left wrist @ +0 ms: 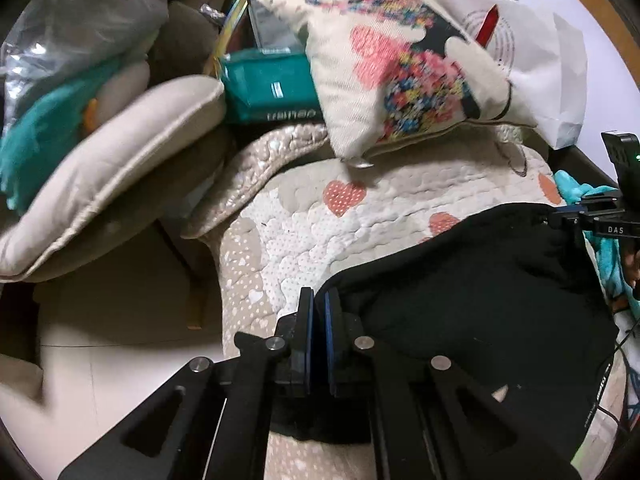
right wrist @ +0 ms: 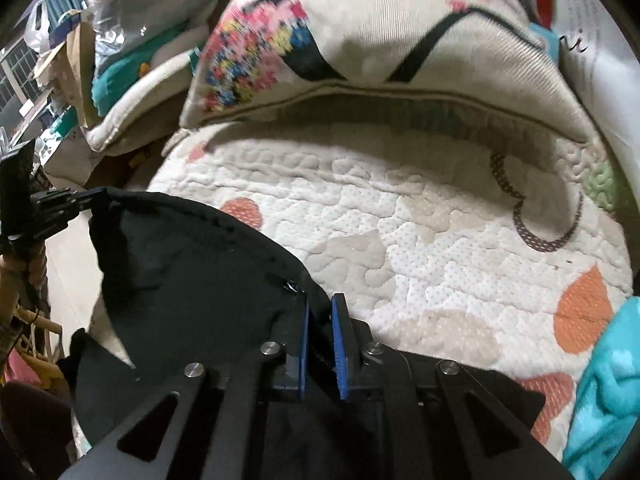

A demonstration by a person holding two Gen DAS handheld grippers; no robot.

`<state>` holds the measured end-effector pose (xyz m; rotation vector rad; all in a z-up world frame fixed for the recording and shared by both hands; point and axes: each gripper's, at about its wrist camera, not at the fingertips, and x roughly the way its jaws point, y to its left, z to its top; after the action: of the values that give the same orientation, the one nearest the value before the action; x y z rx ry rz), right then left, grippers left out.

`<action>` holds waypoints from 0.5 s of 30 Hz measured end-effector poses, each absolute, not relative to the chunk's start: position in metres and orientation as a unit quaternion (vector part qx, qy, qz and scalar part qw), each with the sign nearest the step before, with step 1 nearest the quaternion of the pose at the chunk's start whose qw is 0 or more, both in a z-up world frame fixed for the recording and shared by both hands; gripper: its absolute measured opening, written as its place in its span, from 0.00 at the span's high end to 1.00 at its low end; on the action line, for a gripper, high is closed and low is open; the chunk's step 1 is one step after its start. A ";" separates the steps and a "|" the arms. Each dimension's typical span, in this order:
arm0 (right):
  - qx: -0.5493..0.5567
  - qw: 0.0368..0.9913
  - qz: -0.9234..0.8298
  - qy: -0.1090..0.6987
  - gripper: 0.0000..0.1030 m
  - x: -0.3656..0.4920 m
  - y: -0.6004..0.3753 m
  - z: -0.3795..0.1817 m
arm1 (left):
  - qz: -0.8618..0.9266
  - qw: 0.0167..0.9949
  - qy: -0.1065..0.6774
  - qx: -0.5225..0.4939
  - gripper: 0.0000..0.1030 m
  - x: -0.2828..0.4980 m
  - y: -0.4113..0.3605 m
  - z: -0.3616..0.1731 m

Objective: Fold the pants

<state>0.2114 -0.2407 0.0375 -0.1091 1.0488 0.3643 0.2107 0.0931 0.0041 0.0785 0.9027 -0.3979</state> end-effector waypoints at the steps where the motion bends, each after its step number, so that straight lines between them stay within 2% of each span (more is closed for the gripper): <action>1: -0.051 0.850 0.173 0.495 0.89 0.204 -0.241 0.042 | -0.190 0.882 0.430 0.040 0.95 0.203 0.094 0.008; 15: -0.059 0.853 0.165 0.491 0.93 0.107 -0.230 0.062 | -0.183 0.894 0.406 0.039 0.95 0.094 0.105 0.036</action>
<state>0.1075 -0.2301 0.0622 -0.1237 1.0332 0.3470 0.0938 0.1052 0.0363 0.0809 0.8421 -0.3800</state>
